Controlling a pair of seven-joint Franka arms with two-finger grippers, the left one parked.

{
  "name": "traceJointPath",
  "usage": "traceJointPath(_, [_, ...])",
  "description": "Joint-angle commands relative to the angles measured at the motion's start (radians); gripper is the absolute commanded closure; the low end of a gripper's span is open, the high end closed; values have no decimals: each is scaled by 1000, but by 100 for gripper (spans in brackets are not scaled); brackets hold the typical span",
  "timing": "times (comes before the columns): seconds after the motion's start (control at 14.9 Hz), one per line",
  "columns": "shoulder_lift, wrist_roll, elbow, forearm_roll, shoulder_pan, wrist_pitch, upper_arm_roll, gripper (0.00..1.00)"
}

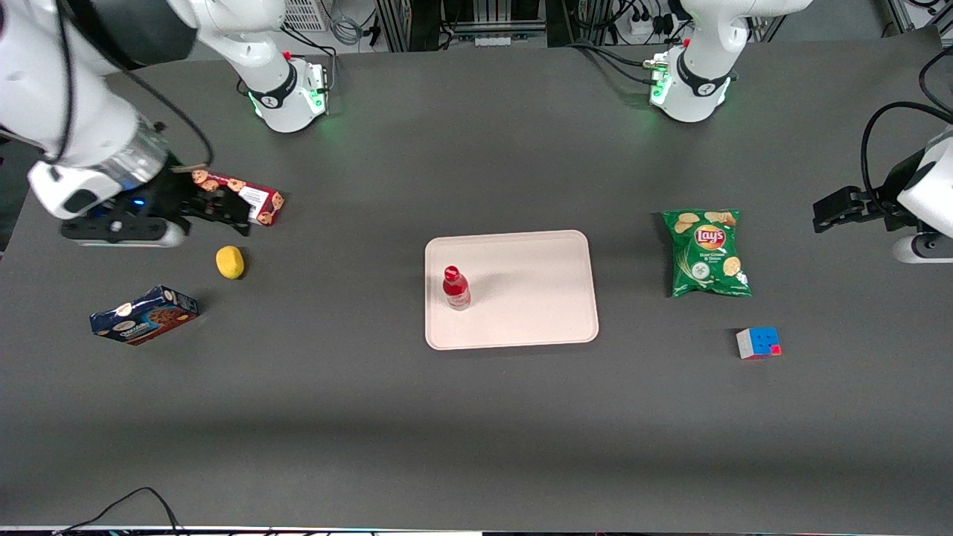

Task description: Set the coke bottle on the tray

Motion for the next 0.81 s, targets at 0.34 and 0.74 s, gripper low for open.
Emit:
traceJointPath(0.34, [-91,-243,-113,45,4,28,-205,0])
traceJointPath(0.74, [-76,-227,-82,45,-9,2,-208,0])
